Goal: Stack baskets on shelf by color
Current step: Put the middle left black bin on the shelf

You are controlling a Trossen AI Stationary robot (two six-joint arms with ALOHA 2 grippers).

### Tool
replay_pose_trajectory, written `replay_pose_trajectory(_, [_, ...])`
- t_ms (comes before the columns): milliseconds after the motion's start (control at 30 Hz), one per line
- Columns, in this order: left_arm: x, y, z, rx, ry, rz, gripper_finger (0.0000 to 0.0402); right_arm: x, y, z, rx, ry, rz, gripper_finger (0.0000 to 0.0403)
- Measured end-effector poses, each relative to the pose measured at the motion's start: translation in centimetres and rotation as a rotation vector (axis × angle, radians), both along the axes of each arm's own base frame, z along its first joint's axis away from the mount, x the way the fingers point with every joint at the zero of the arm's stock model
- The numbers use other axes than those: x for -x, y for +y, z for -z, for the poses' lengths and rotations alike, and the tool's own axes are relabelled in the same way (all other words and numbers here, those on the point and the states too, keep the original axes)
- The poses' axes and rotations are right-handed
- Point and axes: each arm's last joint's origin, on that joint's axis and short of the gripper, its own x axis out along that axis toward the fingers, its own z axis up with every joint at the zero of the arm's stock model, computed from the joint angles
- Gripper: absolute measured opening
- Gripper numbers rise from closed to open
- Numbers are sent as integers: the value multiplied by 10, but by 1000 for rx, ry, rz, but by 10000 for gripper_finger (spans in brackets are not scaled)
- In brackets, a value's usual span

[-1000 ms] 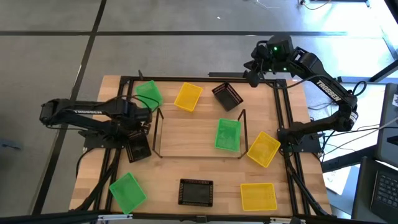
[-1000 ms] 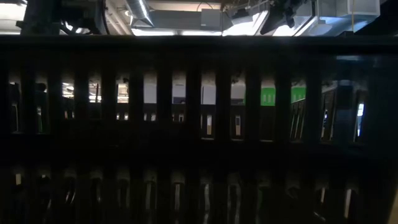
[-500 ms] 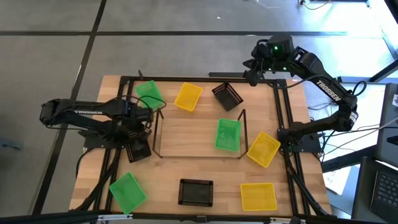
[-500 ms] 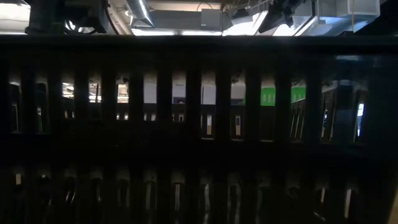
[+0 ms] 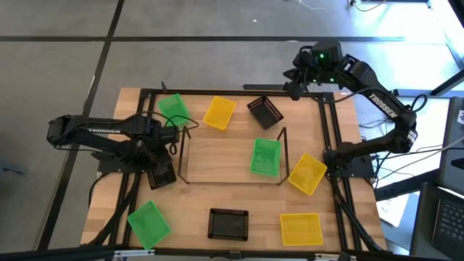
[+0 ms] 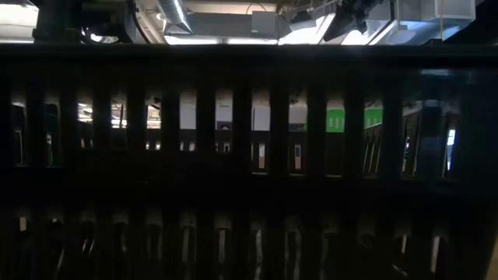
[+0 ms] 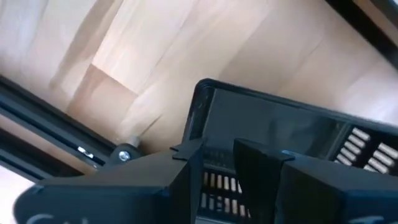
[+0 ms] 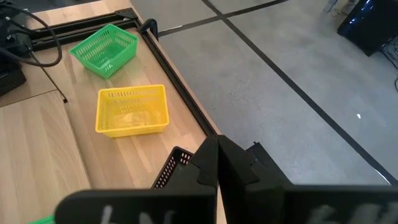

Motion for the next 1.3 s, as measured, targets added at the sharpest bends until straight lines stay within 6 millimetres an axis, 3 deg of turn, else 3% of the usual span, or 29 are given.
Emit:
replay_pose_trajectory(667, [-17, 4, 24, -22, 206, 102, 80, -1, -1, -2, 17, -17, -2, 0])
replay_pose_trajectory(1167, [-30, 6, 37, -26, 215, 104, 80, -1, -1, -2, 48, 4, -28, 0])
replay_pose_trajectory(1300, [-31, 6, 37, -26, 214, 104, 55, -1, -1, -2, 47, 4, -28, 0])
